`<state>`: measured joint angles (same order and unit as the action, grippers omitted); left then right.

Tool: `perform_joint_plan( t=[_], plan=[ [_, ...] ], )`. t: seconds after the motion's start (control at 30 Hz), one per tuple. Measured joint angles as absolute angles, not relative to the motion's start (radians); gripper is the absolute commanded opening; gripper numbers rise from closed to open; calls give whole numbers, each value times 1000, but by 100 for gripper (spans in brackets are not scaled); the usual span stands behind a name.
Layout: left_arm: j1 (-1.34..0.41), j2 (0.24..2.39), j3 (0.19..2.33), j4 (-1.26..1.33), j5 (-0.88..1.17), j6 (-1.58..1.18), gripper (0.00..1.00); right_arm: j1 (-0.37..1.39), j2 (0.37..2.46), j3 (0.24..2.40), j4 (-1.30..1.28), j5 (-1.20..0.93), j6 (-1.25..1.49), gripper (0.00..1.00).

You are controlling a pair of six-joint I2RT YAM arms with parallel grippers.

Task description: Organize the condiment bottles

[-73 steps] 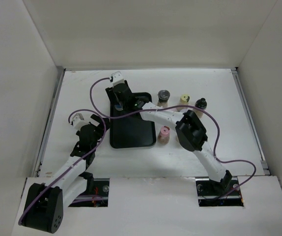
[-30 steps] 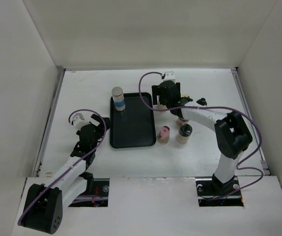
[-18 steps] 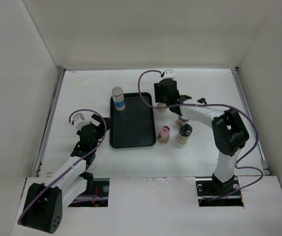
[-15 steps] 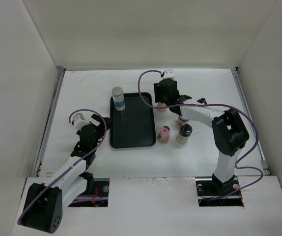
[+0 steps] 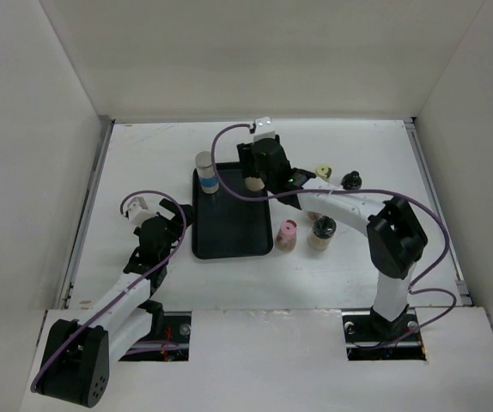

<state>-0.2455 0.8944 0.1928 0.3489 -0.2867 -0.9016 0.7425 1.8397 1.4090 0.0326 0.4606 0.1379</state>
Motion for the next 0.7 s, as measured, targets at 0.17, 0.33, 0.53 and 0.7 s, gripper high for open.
perform_joint_plan(
  t=[0.17,0.33,0.53,0.7],
  plan=[
    [-246,894,193,350,-287,-902,100,805,1955,1542,91,443,140,56],
    [-246,894,192,353,-287,-901,100,813,2091,1629,105,437,145,56],
    [-249,889,189,355,-288,-901,100,813,2189,1702,125,450,151,60],
    [-250,886,184,358,-288,-898,100,814,2202,1716,144,463,162,75]
  ],
)
